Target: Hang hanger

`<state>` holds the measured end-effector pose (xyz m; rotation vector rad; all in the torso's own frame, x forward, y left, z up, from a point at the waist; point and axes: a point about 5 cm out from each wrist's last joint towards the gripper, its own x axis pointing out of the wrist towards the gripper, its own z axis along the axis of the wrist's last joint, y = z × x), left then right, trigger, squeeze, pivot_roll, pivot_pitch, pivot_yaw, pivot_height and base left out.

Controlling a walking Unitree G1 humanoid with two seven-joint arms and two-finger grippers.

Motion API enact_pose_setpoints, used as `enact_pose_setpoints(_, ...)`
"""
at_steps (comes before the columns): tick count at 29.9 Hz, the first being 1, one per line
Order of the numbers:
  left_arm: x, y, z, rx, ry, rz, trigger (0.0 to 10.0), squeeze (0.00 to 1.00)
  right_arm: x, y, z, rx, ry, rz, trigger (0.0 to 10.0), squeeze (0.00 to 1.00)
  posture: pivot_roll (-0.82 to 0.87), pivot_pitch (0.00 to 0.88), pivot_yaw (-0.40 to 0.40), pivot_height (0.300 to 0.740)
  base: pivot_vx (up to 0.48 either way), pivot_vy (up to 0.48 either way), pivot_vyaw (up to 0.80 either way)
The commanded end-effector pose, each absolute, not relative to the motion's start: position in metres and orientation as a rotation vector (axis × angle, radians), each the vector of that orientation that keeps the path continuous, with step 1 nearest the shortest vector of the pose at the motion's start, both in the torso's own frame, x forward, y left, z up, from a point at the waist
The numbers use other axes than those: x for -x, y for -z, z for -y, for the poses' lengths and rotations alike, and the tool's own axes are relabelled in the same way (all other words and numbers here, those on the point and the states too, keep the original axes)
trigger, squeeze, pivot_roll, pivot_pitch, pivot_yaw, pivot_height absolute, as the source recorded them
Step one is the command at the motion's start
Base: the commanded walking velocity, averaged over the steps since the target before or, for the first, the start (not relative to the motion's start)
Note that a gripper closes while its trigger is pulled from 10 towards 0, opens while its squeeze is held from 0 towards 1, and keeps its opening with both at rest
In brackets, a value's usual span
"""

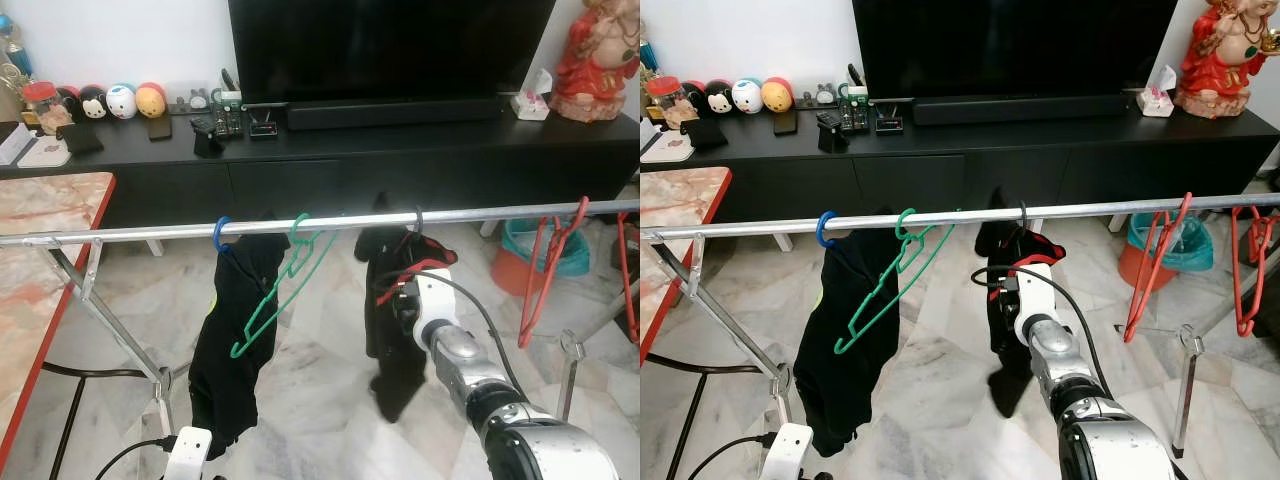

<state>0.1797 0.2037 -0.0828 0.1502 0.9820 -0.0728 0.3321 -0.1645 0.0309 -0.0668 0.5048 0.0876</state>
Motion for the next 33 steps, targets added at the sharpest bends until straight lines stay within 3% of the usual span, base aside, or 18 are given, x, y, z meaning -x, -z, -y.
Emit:
enact_pose_setpoints(1,-0.1744,0.0854,-0.2037,-0.162,0.077,-0.999,10.0,0.00,-0.3269,-0.0241,0.1654,0.070,-0.084,-0.540,10.0,0.00,-0.10,0.000,-0.014,0.740,0.000,0.000,0.00)
enact_pose_setpoints(7,-0.1733,0.0856,-0.2059,-0.163,0.071,-1.002,10.0,0.00,-0.3236,-0.0203,0.1669,0.053,-0.065,-0.554,10.0,0.00,-0.10,0.000,-0.013,0.740,0.000,0.000,0.00)
enact_pose_setpoints(8,-0.1731,0.0856,-0.2061,-0.164,0.070,-1.002,10.0,0.00,-0.3237,-0.0205,0.1669,0.053,-0.065,-0.551,8.8,0.00,-0.10,0.000,-0.013,0.740,0.000,0.000,0.00)
enact_pose_setpoints(9,-0.1729,0.0856,-0.2065,-0.165,0.070,-1.003,10.0,0.00,-0.3239,-0.0209,0.1672,0.051,-0.062,-0.544,0.7,0.00,-0.10,0.000,-0.012,0.740,0.000,0.000,0.00)
enact_pose_setpoints(10,-0.1727,0.0857,-0.2069,-0.166,0.069,-1.004,10.0,0.00,-0.3241,-0.0213,0.1676,0.047,-0.059,-0.539,0.0,0.00,-0.10,0.000,-0.012,0.740,0.000,0.000,0.00)
enact_pose_setpoints(33,-0.1714,0.0864,-0.2062,-0.171,0.072,-1.009,10.0,0.00,-0.3281,-0.0264,0.1631,0.020,-0.082,-0.507,0.0,0.00,-0.10,0.000,-0.014,0.740,0.000,0.000,0.00)
